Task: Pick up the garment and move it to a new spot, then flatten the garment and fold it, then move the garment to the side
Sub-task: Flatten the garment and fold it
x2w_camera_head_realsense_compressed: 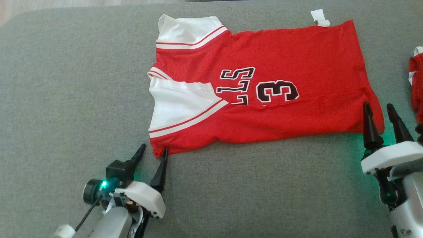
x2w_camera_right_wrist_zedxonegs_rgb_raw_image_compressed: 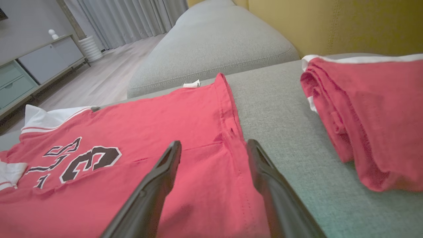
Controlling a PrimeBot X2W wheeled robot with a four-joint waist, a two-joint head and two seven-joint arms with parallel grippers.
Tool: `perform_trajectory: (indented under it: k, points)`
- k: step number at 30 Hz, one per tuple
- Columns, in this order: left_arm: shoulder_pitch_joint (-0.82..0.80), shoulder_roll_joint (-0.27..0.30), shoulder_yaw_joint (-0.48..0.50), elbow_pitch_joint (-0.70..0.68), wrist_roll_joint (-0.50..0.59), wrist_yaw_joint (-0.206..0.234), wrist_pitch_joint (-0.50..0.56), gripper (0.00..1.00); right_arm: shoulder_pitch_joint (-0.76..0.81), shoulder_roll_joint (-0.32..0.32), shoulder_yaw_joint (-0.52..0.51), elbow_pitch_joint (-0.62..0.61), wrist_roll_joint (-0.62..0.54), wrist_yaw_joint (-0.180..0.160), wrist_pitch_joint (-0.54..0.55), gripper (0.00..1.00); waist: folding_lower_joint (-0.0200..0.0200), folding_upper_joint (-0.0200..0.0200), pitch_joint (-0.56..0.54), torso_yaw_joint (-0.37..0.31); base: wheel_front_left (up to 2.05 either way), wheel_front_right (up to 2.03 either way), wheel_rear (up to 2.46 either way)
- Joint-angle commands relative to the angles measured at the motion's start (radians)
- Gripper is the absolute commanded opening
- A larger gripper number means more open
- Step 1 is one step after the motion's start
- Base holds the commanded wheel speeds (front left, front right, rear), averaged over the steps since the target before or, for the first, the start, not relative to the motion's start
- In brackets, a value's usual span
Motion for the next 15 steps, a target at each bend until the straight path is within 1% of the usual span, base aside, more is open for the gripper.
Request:
perform_trajectory:
  k: [1, 2, 3, 5, 9, 15]
  points:
    - [-0.019, 0.011, 0.022, 0.0, 0.001, -0.009, 0.01, 0.51, -0.006, -0.012, 0.014, -0.017, -0.006, -0.001, 0.008, 1.0, 0.0, -0.0001, 0.0, -0.002, 0.0, 0.0, 0.0]
    - [-0.022, 0.009, 0.017, 0.006, -0.001, -0.016, 0.015, 0.24, -0.006, -0.011, 0.008, -0.008, -0.011, -0.001, 0.019, 1.0, 0.0, -0.0001, -0.001, -0.002, 0.0, 0.0, 0.0]
    - [-0.025, 0.009, 0.013, 0.011, -0.004, -0.024, 0.023, 0.0, -0.005, -0.012, 0.003, 0.002, -0.016, -0.001, 0.032, 1.0, 0.0, -0.0001, -0.001, -0.002, 0.0, 0.0, 0.0]
    - [-0.029, 0.01, 0.011, 0.013, -0.01, -0.032, 0.028, 0.0, -0.005, -0.013, -0.005, 0.022, -0.027, -0.001, 0.062, 1.0, 0.0, -0.0001, -0.004, 0.0, 0.0, 0.0, 0.0]
    - [-0.03, 0.019, 0.016, 0.004, -0.017, -0.032, 0.021, 0.0, -0.007, -0.016, -0.025, 0.044, -0.051, -0.001, 0.1, 1.0, 0.0, -0.0001, -0.007, 0.006, 0.0, 0.0, 0.0]
    - [-0.032, 0.04, 0.015, -0.026, -0.003, -0.013, 0.007, 0.0, -0.01, -0.015, -0.027, 0.087, -0.059, -0.001, 0.226, 1.0, 0.0, -0.0001, -0.012, 0.019, 0.0, 0.0, 0.0]
